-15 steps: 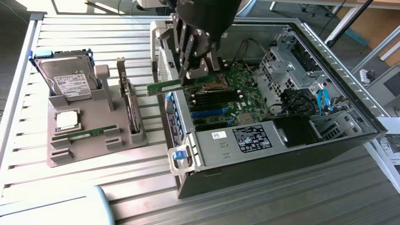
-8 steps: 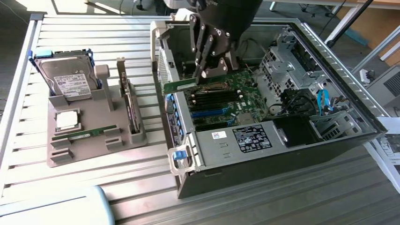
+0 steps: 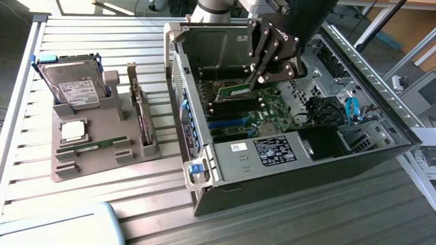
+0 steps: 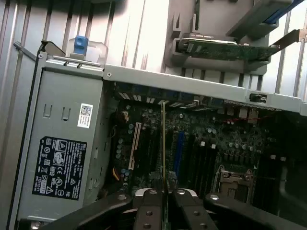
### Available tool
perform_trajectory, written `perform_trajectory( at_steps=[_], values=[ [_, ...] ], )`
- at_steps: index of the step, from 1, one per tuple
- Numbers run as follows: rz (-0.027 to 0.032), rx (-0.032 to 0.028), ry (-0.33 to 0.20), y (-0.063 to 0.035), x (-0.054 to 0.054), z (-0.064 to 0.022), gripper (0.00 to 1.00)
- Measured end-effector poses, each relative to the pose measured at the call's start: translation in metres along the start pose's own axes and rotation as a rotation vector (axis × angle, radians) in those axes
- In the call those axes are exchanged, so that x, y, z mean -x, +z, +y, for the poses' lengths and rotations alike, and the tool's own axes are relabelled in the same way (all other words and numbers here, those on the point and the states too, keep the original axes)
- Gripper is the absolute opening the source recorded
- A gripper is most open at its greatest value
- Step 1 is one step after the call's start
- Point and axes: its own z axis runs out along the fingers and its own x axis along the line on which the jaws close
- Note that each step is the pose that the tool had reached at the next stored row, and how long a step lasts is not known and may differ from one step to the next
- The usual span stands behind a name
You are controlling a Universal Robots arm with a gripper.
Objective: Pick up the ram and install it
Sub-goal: 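Pick up the ram and move it above insertion slot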
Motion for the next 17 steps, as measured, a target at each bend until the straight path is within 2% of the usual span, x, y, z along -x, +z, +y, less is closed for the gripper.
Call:
perform_trajectory(
  at_steps=[12,13,16,17],
  values=[
    [-0.0013,0.0089,0.0,-0.0003,-0.008,-0.0522,0.14],
    [-0.0013,0.0099,0.0,-0.0003,-0.009,-0.0586,0.14],
    [-0.0022,0.0104,0.005,0.0004,-0.011,-0.0683,0.14],
    [-0.0029,0.01,0.018,0.0007,-0.011,-0.0686,0.14]
  ],
)
